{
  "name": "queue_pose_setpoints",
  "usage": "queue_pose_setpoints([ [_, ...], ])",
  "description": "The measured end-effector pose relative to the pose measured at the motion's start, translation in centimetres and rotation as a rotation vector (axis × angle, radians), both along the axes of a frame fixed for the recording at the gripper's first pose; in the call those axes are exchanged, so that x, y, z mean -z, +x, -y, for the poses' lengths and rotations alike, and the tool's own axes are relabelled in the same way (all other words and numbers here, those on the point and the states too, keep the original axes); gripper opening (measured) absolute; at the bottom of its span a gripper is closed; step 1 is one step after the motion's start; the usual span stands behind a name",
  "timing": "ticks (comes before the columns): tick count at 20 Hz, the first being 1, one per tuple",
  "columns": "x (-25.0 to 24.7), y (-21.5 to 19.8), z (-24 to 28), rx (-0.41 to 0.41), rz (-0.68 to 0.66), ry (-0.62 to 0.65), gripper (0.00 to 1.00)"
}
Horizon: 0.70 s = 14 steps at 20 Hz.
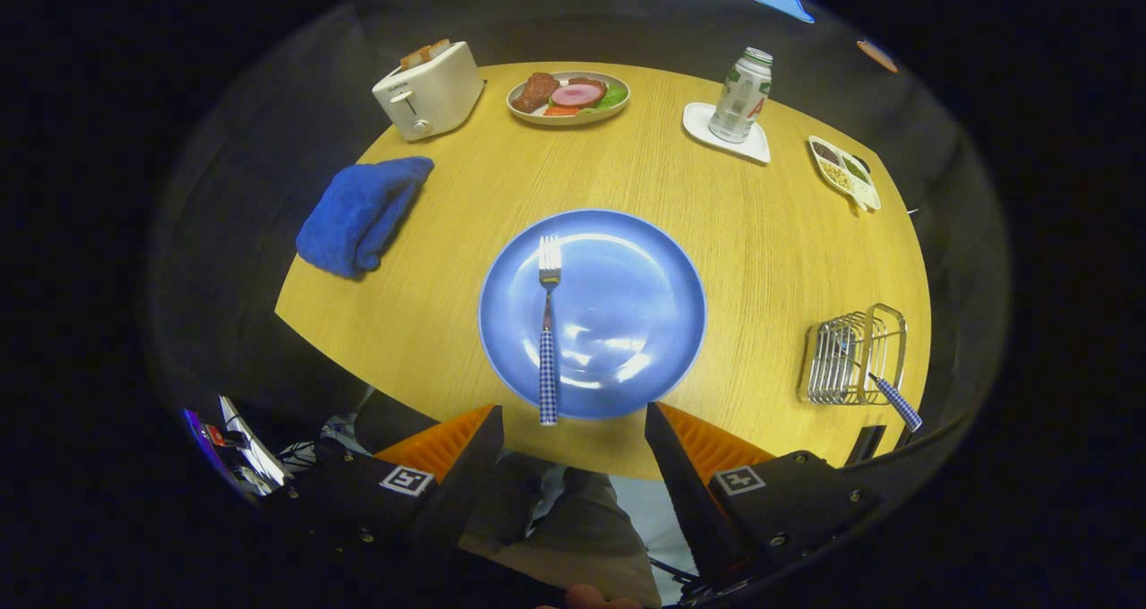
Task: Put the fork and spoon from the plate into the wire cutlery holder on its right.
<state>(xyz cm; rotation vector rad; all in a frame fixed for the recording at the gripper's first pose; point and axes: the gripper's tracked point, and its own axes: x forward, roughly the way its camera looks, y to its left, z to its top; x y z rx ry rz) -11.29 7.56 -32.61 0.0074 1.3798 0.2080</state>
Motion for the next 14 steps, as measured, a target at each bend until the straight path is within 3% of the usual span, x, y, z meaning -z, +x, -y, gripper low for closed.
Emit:
queue_pose_setpoints([
  [14,6.3,0.4,-2.0,0.047,-0.066,-0.060,0.98],
])
